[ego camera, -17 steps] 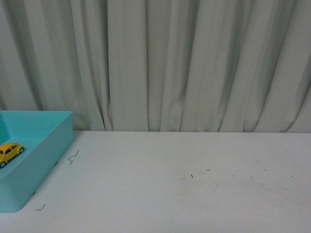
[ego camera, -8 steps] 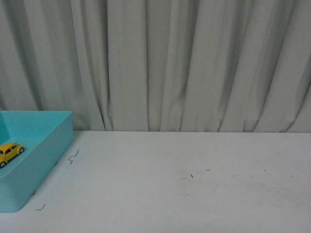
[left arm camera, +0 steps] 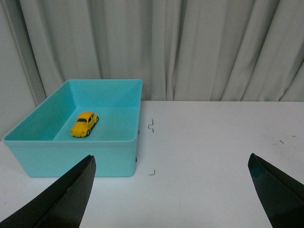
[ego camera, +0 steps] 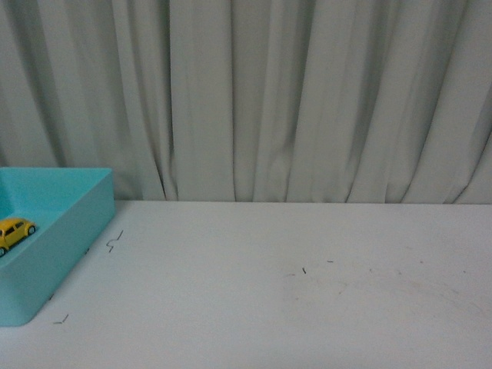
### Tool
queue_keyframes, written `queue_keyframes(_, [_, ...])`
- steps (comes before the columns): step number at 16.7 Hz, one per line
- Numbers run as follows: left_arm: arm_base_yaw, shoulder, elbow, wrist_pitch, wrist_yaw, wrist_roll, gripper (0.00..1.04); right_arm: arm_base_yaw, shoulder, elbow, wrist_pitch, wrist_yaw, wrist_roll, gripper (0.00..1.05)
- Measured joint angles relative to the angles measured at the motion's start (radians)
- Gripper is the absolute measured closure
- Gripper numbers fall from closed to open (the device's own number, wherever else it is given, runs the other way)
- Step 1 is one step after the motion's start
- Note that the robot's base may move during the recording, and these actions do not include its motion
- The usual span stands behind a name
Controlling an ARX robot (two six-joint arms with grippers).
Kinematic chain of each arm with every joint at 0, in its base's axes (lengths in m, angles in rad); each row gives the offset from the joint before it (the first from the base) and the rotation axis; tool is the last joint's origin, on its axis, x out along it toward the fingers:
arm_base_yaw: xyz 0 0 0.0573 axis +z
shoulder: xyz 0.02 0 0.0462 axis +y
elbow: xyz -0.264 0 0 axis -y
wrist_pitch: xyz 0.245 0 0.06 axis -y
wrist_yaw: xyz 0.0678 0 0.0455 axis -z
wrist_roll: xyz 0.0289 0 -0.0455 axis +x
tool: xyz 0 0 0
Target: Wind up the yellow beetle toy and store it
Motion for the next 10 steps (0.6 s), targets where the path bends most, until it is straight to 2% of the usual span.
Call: queue_keyframes(10, [0.000, 0.000, 0.000, -0.003, 0.000, 0.000, 0.07, 0.000, 0.000, 0.000, -0.003, 0.000, 0.000, 0.07])
